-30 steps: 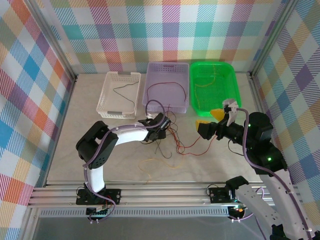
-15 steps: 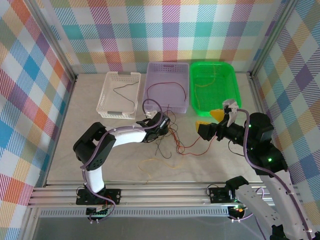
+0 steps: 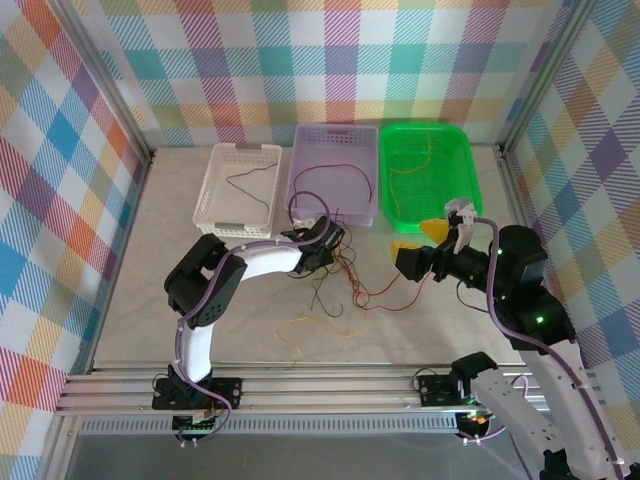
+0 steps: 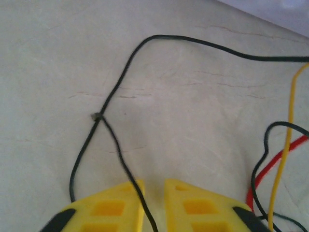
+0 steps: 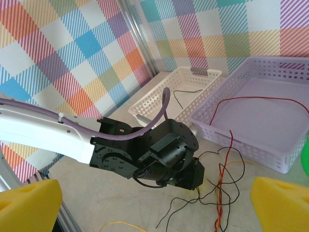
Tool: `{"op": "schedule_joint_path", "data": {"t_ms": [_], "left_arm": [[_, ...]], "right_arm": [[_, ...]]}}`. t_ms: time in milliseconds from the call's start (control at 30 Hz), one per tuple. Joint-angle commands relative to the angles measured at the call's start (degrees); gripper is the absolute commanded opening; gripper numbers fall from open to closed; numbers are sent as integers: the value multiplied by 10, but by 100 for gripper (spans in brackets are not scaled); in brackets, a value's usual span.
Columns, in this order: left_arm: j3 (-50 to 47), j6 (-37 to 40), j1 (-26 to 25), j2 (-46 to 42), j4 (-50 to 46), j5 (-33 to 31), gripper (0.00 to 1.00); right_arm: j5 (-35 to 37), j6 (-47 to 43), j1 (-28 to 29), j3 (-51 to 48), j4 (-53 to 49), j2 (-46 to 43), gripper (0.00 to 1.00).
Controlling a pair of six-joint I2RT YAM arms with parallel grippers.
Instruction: Untangle the cables
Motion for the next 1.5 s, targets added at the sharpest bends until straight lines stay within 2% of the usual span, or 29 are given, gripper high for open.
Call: {"op": "schedule_joint_path", "data": {"t_ms": [0, 67, 233, 433, 600, 767, 900, 1033, 1200, 1400, 1467], "left_arm": [[-7, -3, 13, 22, -17, 18, 8], [-12, -2, 16, 20, -14, 22, 0], [-18, 11, 32, -29, -21, 23, 0], [4, 62, 54, -163, -77, 10, 0], [38, 87, 90, -266, -127, 37, 0], [104, 120, 118, -326, -181, 67, 0], [190, 147, 141, -340, -235, 101, 0], [282, 177, 158, -336, -283, 104, 0], [395, 196, 205, -327, -327, 123, 0], [486, 192, 219, -311, -344, 146, 0], [516, 191, 221, -301, -354, 148, 0]], "right_arm": [[-14, -3, 0, -1, 1, -6, 100], [-15, -1, 0, -1, 2, -6, 100], [-13, 0, 0, 5, -2, -6, 100], [-10, -1, 0, 5, -9, -8, 100], [-11, 6, 0, -2, -2, -5, 100], [-30, 21, 0, -19, 15, 11, 100], [-57, 53, 0, -57, 68, 34, 100], [-92, 80, 6, -92, 131, 80, 100], [-66, 75, 31, -119, 181, 140, 100], [28, 5, 135, -120, 241, 269, 100], [45, -3, 151, -122, 282, 321, 100]]}}
